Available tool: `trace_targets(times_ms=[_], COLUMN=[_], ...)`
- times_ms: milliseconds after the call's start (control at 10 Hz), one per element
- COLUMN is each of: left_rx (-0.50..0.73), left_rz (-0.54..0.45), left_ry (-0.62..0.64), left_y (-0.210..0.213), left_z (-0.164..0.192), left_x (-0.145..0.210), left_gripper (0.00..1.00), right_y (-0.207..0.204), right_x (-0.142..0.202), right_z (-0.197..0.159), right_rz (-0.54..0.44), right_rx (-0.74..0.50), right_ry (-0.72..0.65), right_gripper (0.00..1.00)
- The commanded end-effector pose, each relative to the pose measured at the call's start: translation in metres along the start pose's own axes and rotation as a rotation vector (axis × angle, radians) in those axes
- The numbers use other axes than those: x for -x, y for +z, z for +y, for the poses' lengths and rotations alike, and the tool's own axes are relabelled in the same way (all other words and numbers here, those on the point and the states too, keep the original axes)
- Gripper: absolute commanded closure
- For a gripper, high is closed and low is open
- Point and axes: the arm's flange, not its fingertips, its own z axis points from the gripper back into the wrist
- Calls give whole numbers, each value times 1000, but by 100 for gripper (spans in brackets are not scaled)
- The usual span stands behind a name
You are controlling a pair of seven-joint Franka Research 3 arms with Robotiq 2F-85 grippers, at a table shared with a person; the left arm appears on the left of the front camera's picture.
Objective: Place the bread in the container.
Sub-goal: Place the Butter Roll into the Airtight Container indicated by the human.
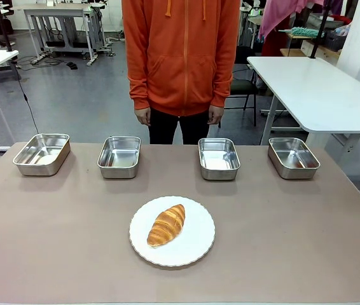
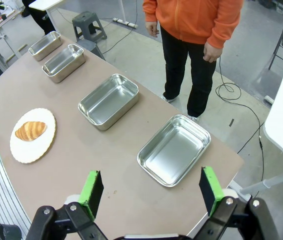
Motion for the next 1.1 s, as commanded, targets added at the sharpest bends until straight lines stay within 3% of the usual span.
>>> trace_targets(times_ms=[0,1000], left_rx=[3,3], left_rz=[-2,-2], left_ry=[-12,-12], left_y=[0,0], left_z=[-1,-1], left_x=[-1,-1], left_gripper=[0,0], right_y=[1,1], right_x=[-2,-2], right_z=[0,0], right_rz=[-22,-22], right_rx=[-9,-9], right_ry=[7,7], right_gripper=[0,0])
